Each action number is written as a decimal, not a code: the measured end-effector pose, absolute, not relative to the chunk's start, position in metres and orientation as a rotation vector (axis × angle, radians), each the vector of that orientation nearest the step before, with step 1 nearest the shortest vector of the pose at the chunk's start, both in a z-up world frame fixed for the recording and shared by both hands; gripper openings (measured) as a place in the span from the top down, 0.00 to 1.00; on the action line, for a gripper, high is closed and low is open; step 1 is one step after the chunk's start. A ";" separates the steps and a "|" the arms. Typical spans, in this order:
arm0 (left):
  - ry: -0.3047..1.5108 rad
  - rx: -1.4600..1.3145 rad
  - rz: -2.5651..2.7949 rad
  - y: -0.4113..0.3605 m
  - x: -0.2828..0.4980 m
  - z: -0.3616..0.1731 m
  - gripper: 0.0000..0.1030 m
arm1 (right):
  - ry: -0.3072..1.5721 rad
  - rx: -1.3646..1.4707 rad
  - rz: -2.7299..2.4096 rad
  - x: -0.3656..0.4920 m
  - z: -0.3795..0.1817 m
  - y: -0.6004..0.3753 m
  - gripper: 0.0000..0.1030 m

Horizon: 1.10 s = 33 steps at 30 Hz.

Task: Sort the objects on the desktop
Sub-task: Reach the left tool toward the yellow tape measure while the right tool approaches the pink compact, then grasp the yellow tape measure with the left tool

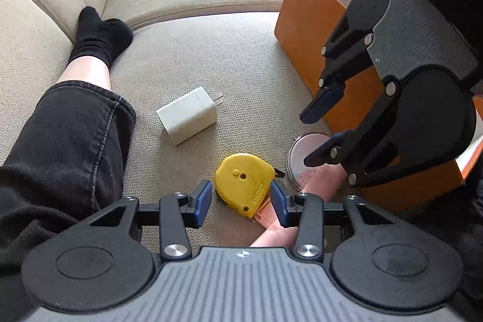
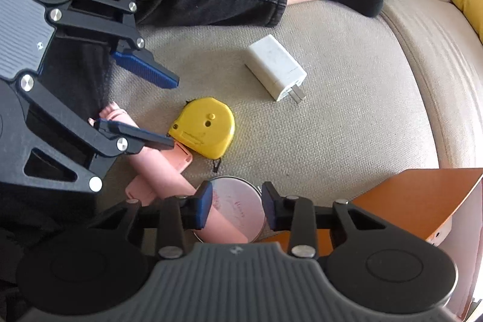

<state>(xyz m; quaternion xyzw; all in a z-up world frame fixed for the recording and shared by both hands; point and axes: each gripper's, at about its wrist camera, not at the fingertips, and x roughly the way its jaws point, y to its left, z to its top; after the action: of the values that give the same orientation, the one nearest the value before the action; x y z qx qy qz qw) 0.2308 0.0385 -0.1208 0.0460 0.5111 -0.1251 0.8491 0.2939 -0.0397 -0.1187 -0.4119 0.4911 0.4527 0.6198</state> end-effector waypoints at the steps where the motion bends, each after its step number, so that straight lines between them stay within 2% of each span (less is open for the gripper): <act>1: 1.091 0.082 -0.269 0.041 0.237 -0.123 0.48 | 1.152 -0.950 1.039 0.299 -0.123 -0.038 0.63; 3: 1.124 0.025 -0.263 0.048 0.250 -0.130 0.43 | 1.205 -0.948 1.039 0.307 -0.130 -0.036 0.60; 9: 1.248 -0.090 -0.233 0.064 0.270 -0.152 0.37 | 1.312 -0.980 1.031 0.322 -0.145 -0.029 0.56; 14: 1.274 -0.180 -0.255 0.072 0.271 -0.163 0.28 | 1.420 -0.970 1.000 0.337 -0.151 -0.020 0.50; 16: 1.273 -0.178 -0.252 0.071 0.272 -0.165 0.28 | 1.480 -0.955 0.975 0.344 -0.155 -0.017 0.50; 19: 1.264 -0.208 -0.243 0.077 0.272 -0.166 0.34 | 1.535 -0.943 0.952 0.351 -0.159 -0.012 0.50; 21: 1.249 -0.198 -0.240 0.077 0.270 -0.165 0.43 | 1.568 -0.925 0.938 0.355 -0.161 -0.010 0.49; 22: 1.234 -0.177 -0.246 0.075 0.267 -0.163 0.45 | 1.580 -0.916 0.936 0.356 -0.162 -0.010 0.49; 28: 1.187 -0.138 -0.199 0.076 0.252 -0.152 0.47 | 1.590 -0.922 0.930 0.356 -0.161 -0.007 0.47; 29: 1.171 -0.117 -0.184 0.076 0.247 -0.149 0.58 | 1.598 -0.916 0.926 0.357 -0.161 -0.006 0.47; 30: 1.150 -0.122 -0.193 0.078 0.243 -0.143 0.64 | 1.608 -0.906 0.921 0.358 -0.161 -0.006 0.47; 33: 1.119 -0.132 -0.150 0.086 0.230 -0.130 0.72 | 1.637 -0.858 0.903 0.362 -0.162 -0.007 0.42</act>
<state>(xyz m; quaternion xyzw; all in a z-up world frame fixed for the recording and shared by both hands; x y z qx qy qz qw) 0.2299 0.0863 -0.1304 -0.0627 0.5297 -0.0709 0.8429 0.3617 -0.0067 -0.1620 -0.3574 0.6818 0.3758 0.5160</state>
